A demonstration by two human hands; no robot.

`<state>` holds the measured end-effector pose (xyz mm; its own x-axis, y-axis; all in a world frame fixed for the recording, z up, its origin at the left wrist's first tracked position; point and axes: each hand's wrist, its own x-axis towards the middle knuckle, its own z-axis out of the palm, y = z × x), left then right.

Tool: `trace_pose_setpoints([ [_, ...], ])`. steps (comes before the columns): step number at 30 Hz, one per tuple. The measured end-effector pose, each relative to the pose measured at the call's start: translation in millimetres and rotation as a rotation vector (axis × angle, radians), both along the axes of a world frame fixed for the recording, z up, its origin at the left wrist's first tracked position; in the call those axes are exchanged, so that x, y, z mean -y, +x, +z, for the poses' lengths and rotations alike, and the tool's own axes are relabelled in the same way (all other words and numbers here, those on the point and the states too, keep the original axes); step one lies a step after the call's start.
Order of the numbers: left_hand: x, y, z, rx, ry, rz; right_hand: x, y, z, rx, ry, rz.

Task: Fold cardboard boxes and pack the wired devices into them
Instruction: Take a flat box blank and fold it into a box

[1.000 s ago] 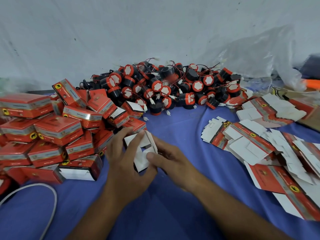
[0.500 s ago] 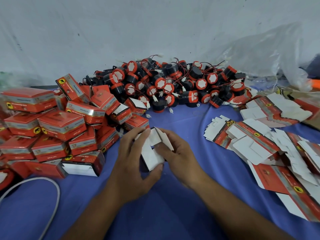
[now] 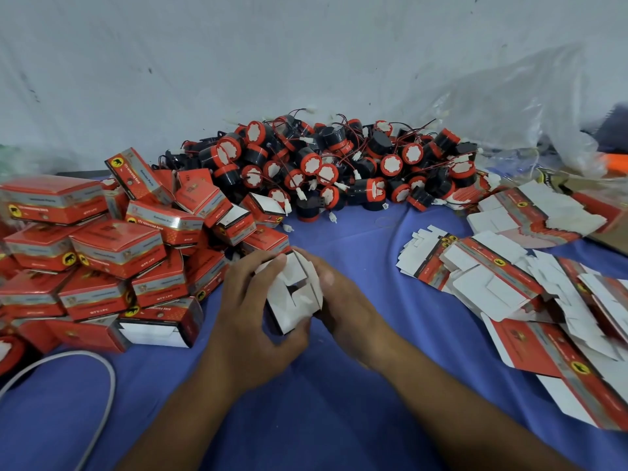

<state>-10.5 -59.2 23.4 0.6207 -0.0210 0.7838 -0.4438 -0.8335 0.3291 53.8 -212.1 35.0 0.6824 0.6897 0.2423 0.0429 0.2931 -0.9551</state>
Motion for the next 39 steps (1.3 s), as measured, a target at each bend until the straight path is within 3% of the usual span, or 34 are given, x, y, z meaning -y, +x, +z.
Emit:
trace_pose_setpoints([
  [3, -1.4, 1.3, -0.3, 0.002, 0.034, 0.014, -0.9, 1.8, 1.4, -0.045, -0.022, -0.012],
  [7, -0.8, 1.2, 0.5, -0.02, 0.043, 0.011, -3.8, -1.8, 2.8, 0.086, -0.084, -0.103],
  [20, 5.0, -4.2, 1.8, -0.075, 0.007, 0.061, -7.2, -10.3, 0.6, 0.037, -0.101, -0.155],
  [26, 4.4, -3.3, 0.5, -0.087, 0.014, 0.042, -6.5, -11.6, 1.0, 0.233, -0.267, -0.122],
  [33, 2.8, -2.0, -1.6, -0.037, 0.046, 0.042, -2.9, -6.9, 4.1, 0.095, -0.134, -0.106],
  [37, 0.0, 0.1, -2.2, -0.008, 0.072, 0.034, -4.9, -7.6, -2.7, 0.297, -0.25, -0.167],
  [39, -2.6, 0.4, -1.7, -0.013, 0.07, 0.039, -8.1, -5.7, -4.6, 0.215, -0.193, -0.126],
])
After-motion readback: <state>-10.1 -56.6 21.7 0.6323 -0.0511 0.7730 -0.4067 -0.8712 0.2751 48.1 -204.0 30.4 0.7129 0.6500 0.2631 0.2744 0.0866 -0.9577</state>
